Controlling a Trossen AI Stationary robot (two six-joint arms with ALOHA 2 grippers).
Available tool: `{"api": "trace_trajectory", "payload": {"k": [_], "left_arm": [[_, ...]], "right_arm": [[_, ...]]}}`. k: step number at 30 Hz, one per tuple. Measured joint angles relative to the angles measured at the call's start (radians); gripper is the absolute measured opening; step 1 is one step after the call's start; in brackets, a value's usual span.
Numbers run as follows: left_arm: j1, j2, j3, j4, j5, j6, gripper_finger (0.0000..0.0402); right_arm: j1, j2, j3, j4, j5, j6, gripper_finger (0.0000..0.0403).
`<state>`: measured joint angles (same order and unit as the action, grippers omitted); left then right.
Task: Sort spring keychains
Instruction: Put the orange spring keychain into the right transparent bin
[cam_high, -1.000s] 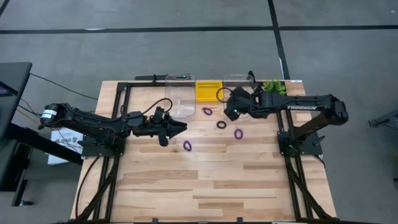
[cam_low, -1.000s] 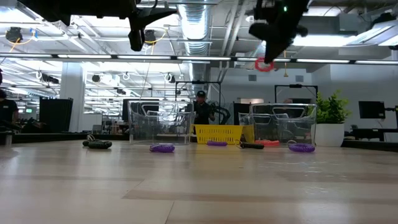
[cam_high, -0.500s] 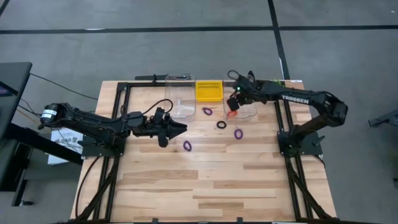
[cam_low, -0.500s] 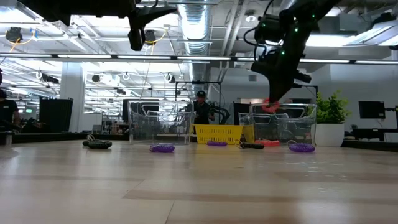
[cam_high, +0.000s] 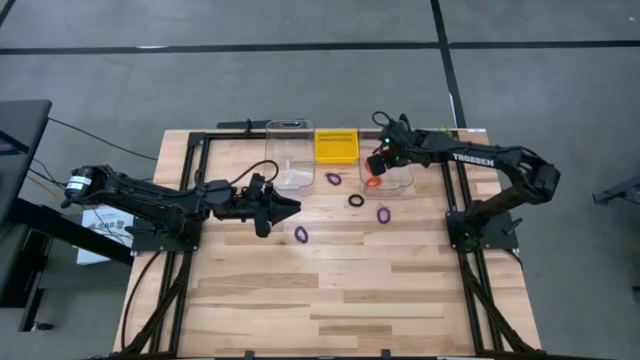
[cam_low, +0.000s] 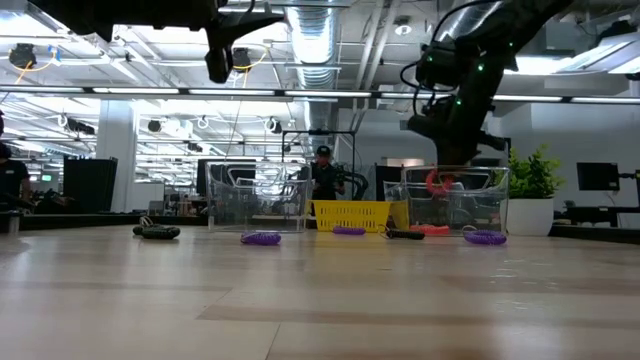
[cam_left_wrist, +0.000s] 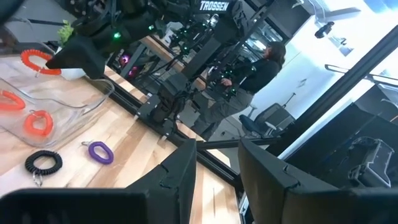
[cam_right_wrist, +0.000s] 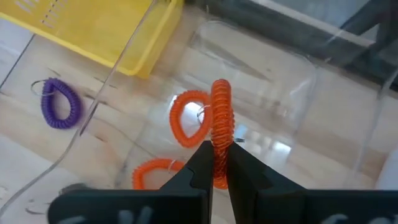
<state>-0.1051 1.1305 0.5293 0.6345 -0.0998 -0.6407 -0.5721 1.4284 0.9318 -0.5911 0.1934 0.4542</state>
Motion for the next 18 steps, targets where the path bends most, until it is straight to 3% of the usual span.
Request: {"api": "trace_trajectory", "payload": {"k": [18], "left_arm": [[0.000, 0.000, 0.000, -0.014, -0.002, 0.000, 0.0117]], "right_arm": [[-0.008, 0.000, -0.059, 0.081, -0.014, 0.018, 0.0022]]}}
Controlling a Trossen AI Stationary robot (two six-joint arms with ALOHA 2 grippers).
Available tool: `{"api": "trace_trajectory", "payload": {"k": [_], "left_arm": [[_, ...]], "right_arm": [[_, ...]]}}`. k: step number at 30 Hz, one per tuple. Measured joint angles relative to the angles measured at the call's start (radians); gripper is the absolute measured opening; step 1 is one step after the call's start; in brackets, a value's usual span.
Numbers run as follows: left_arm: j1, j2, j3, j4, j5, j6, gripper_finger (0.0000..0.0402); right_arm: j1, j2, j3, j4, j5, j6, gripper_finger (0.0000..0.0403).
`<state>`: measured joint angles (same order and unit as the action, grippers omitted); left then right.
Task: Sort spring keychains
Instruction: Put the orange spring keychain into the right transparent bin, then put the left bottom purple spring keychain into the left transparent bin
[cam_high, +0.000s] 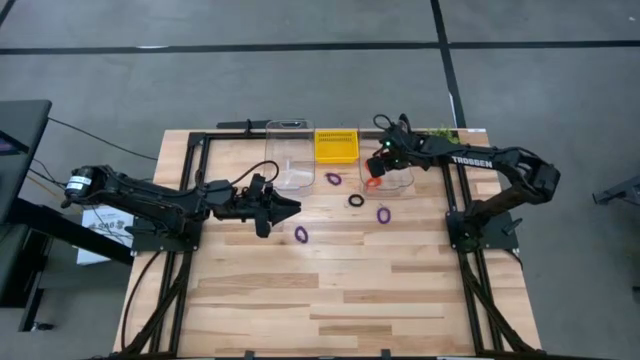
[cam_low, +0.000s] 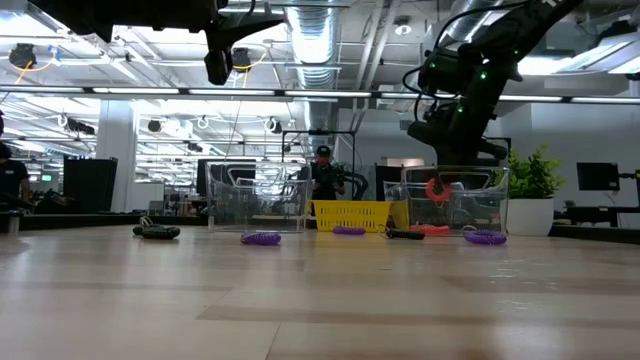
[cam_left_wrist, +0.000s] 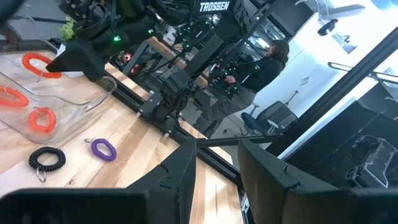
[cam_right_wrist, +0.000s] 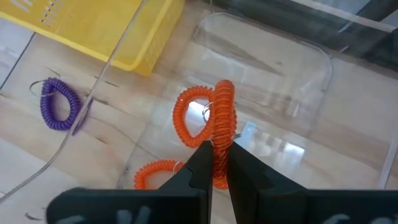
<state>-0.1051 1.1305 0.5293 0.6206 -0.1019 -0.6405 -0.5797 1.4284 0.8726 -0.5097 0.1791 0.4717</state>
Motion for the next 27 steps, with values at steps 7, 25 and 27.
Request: {"api": "trace_trajectory", "payload": {"k": [7, 25, 27], "left_arm": [[0.000, 0.000, 0.000, 0.000, -0.002, 0.000, 0.0117], [0.000, 0.000, 0.000, -0.004, -0.002, 0.000, 0.0117], [0.000, 0.000, 0.000, -0.004, -0.002, 0.000, 0.0117]], "right_arm": [[0.000, 0.000, 0.000, 0.028, 0.001, 0.000, 0.0031], [0.026, 0.000, 0.000, 0.047, 0.006, -0.026, 0.0065], [0.026, 0.000, 0.000, 0.047, 0.006, -0.026, 0.0071]]}}
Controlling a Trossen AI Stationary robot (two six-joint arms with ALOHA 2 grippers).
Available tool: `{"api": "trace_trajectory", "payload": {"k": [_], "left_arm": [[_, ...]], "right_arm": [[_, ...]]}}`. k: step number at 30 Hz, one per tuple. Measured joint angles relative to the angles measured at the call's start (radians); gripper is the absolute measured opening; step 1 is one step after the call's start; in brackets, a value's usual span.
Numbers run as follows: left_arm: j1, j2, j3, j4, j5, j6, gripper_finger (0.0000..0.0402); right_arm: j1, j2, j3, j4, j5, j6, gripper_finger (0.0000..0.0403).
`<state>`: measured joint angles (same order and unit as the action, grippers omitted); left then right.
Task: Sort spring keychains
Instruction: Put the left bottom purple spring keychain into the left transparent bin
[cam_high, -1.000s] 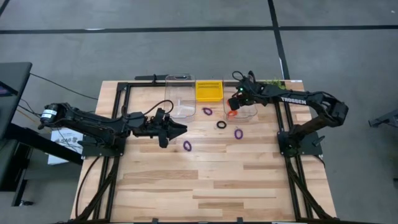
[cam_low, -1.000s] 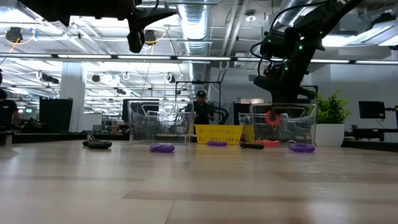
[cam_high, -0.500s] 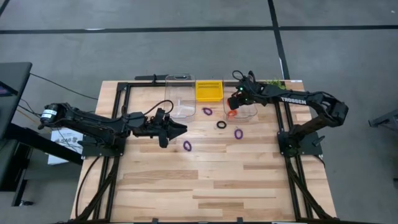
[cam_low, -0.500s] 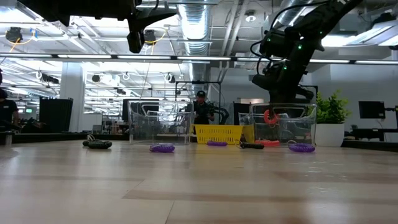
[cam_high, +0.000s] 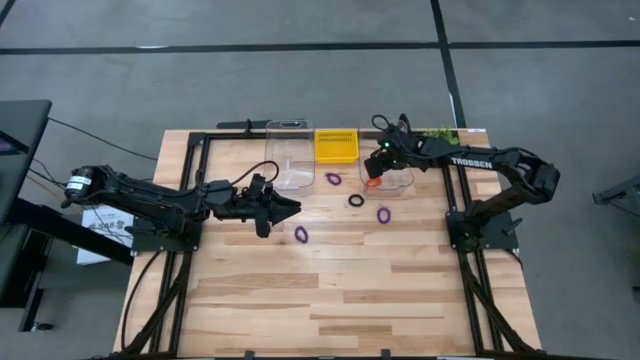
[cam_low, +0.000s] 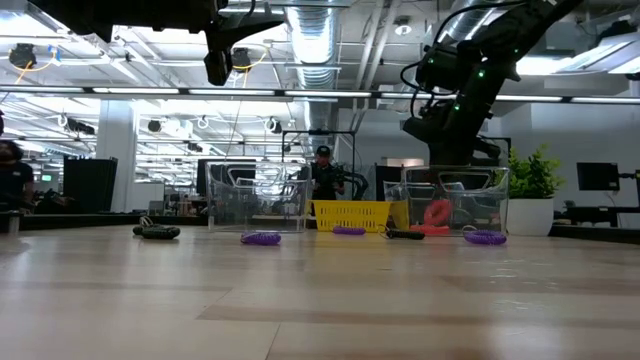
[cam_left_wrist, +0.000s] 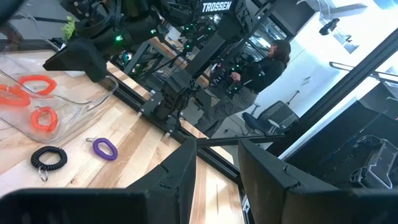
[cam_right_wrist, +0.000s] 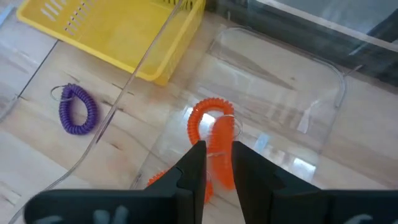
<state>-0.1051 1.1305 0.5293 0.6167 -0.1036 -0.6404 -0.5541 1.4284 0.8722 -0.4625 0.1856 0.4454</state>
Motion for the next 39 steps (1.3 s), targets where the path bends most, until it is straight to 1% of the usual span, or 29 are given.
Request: {"api": "trace_trajectory", "payload": {"k": [5, 9, 11, 16, 23, 29, 34, 39], "left_arm": [[0.000, 0.000, 0.000, 0.000, 0.000, 0.000, 0.0117], [0.000, 0.000, 0.000, 0.000, 0.000, 0.000, 0.0117], [0.000, 0.000, 0.000, 0.000, 0.000, 0.000, 0.0117], [0.000, 0.000, 0.000, 0.000, 0.000, 0.000, 0.0117], [0.000, 0.000, 0.000, -0.001, 0.000, 0.000, 0.0117], [0.000, 0.000, 0.000, -0.008, 0.000, 0.000, 0.0117], [0.000, 0.000, 0.000, -0.011, 0.000, 0.010, 0.0117], [0.000, 0.000, 0.000, -0.043, 0.000, 0.056, 0.0117]], "right_arm": [[0.000, 0.000, 0.000, 0.000, 0.000, 0.000, 0.0082], [0.013, 0.000, 0.000, 0.001, 0.005, -0.001, 0.0084], [0.026, 0.000, 0.000, 0.003, 0.035, -0.002, 0.0083], [0.072, 0.000, 0.000, 0.004, 0.150, -0.002, 0.0082], [0.143, -0.024, 0.000, -0.008, 0.221, -0.008, 0.0082], [0.195, -0.130, 0.000, -0.033, 0.336, -0.004, 0.0082], [0.214, -0.263, 0.000, -0.026, 0.344, -0.004, 0.0082], [0.263, -0.382, 0.000, -0.022, 0.342, -0.044, 0.0082]]}}
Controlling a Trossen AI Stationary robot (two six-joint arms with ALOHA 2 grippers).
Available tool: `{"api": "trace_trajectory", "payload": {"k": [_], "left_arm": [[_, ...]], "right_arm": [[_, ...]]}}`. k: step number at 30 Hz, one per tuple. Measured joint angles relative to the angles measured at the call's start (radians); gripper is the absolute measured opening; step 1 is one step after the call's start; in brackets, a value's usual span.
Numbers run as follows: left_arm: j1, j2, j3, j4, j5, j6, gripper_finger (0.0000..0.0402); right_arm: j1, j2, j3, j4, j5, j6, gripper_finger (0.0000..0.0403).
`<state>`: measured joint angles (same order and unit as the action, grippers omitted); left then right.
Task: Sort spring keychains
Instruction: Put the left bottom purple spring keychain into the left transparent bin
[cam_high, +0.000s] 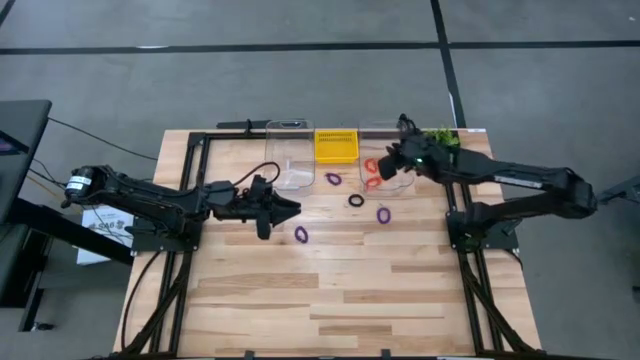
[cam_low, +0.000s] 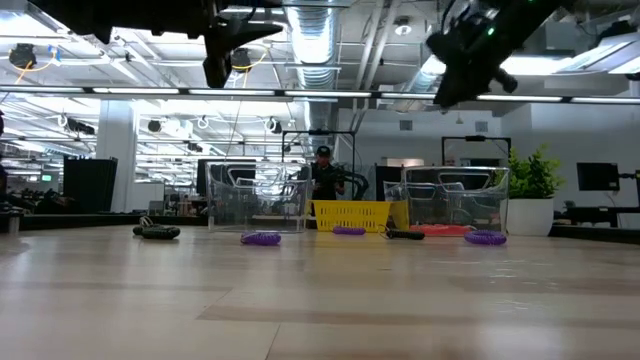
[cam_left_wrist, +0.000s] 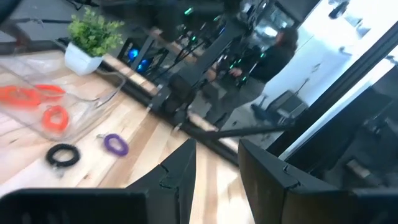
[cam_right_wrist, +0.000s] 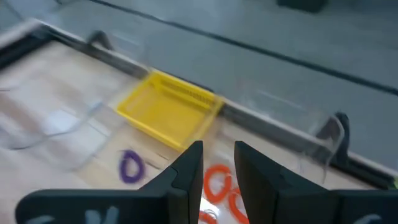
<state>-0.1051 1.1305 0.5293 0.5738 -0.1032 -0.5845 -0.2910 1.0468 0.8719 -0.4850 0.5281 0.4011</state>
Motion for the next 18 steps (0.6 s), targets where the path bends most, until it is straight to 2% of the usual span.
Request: {"api": "trace_trajectory", "payload": {"k": [8, 13, 18], "left_arm": [[0.000, 0.000, 0.000, -0.231, 0.000, 0.100, 0.0117], [0.000, 0.000, 0.000, -0.377, 0.000, 0.159, 0.0117], [-0.002, 0.000, 0.000, -0.436, 0.000, 0.222, 0.0117]], "right_arm": [[0.129, -0.104, 0.000, -0.001, 0.000, -0.035, 0.0082], [0.213, -0.110, 0.000, -0.005, 0.000, -0.043, 0.0082], [0.286, -0.110, -0.037, 0.015, 0.010, -0.038, 0.0082]]}}
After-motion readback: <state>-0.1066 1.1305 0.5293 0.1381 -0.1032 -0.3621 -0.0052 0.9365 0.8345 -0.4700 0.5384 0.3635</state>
